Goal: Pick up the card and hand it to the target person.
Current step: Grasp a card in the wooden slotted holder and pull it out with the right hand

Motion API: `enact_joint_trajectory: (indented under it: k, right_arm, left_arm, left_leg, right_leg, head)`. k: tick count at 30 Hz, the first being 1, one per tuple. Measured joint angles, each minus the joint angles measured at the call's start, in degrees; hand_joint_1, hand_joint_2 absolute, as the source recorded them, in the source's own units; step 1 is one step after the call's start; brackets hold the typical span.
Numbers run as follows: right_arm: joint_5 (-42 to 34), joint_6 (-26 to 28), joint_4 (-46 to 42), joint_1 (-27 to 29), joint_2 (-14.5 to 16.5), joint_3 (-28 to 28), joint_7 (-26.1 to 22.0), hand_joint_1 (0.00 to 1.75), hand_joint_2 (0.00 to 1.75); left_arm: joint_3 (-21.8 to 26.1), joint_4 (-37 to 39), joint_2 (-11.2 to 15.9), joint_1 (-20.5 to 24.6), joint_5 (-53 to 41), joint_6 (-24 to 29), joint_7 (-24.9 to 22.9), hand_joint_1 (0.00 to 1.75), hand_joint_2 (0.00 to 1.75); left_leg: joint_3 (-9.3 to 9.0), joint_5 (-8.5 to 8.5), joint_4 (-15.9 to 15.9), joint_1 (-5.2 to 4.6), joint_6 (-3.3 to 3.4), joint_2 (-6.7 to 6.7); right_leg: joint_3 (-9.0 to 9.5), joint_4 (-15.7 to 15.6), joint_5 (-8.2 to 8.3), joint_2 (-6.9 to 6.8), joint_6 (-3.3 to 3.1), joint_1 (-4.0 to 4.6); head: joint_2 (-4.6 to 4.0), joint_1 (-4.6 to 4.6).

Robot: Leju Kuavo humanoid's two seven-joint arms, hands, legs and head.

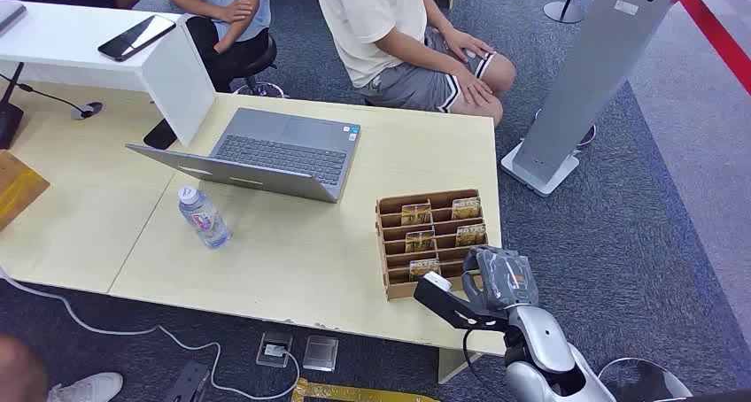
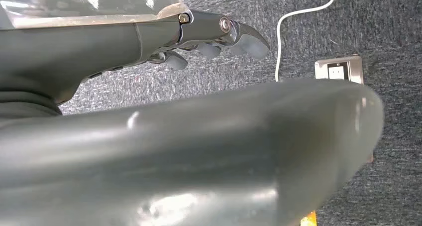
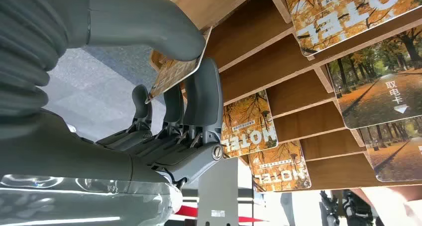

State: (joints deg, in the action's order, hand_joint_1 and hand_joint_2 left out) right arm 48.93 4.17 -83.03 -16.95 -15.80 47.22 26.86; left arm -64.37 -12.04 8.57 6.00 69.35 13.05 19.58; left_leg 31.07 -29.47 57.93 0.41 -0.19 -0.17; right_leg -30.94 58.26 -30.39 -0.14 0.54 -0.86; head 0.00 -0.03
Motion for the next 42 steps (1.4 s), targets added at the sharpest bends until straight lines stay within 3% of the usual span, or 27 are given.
enact_joint_trajectory:
  k: [10, 14, 17, 21, 36, 42]
  right_arm:
    - [-0.31, 0.09, 0.28, -0.07, 0.07, 0.21, -0.25, 1.34, 1.75]
    - [-0.39, 0.11, 0.32, -0.19, 0.13, 0.21, -0.31, 1.51, 1.75]
    - [-0.45, 0.13, 0.37, -0.45, 0.26, 0.21, -0.31, 1.51, 1.75]
    - [-0.70, 0.14, 0.51, -0.76, 0.36, 0.22, -0.45, 1.47, 1.75]
    - [-2.86, 1.18, 0.75, -1.77, 0.50, 0.25, -1.57, 1.47, 1.75]
    - [-12.66, 0.81, -1.10, -2.99, 0.26, 0.15, -4.26, 1.47, 1.75]
  left_arm:
    - [0.00, 0.00, 0.01, 0.00, 0.01, 0.00, 0.00, 0.00, 0.00]
    - [0.00, 0.00, 0.02, 0.00, 0.04, 0.00, 0.00, 0.00, 0.00]
    - [0.00, 0.00, 0.02, 0.00, 0.04, 0.00, 0.00, 0.00, 0.00]
    - [0.00, 0.00, 0.03, 0.00, -0.22, 0.00, 0.34, 0.00, 1.75]
    - [0.00, 0.00, 0.24, 0.00, -0.45, 0.00, 1.03, 0.00, 1.75]
    - [0.00, 0.00, 0.41, -0.01, -0.45, 0.00, 1.03, 0.00, 1.75]
  left_leg:
    - [0.00, 0.00, 0.00, 0.00, 0.00, 0.00]
    - [0.00, 0.00, 0.00, 0.00, 0.00, 0.00]
    - [0.00, 0.00, 0.00, 0.00, 0.00, 0.00]
    - [0.00, 0.00, 0.00, 0.00, 0.00, 0.00]
    - [0.00, 0.00, 0.00, 0.00, 0.00, 0.00]
    - [-0.01, 0.00, 0.00, 0.00, 0.00, 0.01]
  right_leg:
    - [0.00, 0.00, 0.00, 0.00, 0.00, 0.00]
    - [0.00, 0.00, 0.00, 0.00, 0.00, 0.00]
    - [0.00, 0.00, 0.00, 0.00, 0.00, 0.00]
    - [0.00, 0.00, 0.00, 0.00, 0.00, 0.00]
    - [0.00, 0.00, 0.00, 0.00, 0.00, 0.00]
    - [0.00, 0.00, 0.00, 0.01, 0.00, 0.00]
  head:
    - [0.00, -0.01]
    - [0.00, 0.00]
    - [0.00, 0.00]
    - [0.00, -0.01]
    - [0.00, 0.00]
    - [0.00, -0.01]
